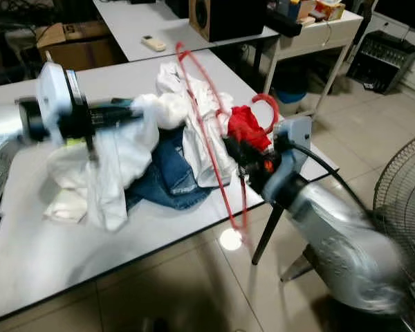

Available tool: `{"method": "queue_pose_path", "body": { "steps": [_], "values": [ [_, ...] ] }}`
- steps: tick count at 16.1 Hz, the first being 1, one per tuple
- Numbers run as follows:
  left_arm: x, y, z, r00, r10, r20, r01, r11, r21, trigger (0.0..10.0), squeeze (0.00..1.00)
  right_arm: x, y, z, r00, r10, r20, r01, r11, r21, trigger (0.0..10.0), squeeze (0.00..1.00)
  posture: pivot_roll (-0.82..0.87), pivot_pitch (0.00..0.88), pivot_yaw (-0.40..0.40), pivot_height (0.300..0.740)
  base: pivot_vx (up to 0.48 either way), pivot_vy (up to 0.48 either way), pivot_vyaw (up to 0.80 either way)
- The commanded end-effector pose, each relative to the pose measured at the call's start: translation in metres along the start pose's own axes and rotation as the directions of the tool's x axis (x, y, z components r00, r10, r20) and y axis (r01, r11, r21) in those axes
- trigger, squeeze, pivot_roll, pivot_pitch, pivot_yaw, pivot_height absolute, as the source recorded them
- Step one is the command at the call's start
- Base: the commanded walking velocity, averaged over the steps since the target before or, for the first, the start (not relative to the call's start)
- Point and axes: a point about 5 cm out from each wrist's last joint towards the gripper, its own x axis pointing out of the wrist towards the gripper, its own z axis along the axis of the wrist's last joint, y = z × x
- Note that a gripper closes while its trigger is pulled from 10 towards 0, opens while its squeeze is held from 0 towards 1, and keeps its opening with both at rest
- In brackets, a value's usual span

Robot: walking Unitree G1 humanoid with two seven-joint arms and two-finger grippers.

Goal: Hang hanger

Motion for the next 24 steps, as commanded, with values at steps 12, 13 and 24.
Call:
{"method": "queue_pose_path", "body": {
  "steps": [12, 13, 24],
  "values": [
    [0.044, -0.094, -0.036, 0.961, -0.138, -0.238, 0.158, 0.985, 0.066, 0.0, 0.00, -0.052, -0.020, -0.030, 0.902, 0.107, -0.419, -0.093, 0.994, 0.054, 10.0, 0.00, 0.00, 0.037, -0.010, 0.740, 0.000, 0.000, 0.00],
    [0.044, -0.100, -0.039, 0.957, -0.142, -0.253, 0.166, 0.983, 0.075, 0.0, 0.00, -0.054, -0.024, -0.030, 0.892, 0.111, -0.437, -0.076, 0.992, 0.099, 10.0, 0.00, 0.00, 0.041, -0.013, 0.740, 0.000, 0.000, 0.00],
    [0.048, -0.112, -0.038, 0.958, -0.126, -0.259, 0.157, 0.982, 0.106, 0.0, 0.00, -0.040, -0.045, -0.028, 0.884, 0.057, -0.465, 0.055, 0.973, 0.222, 10.0, 0.00, 0.01, 0.043, -0.035, 0.740, 0.000, 0.000, 0.00]
  ]
}}
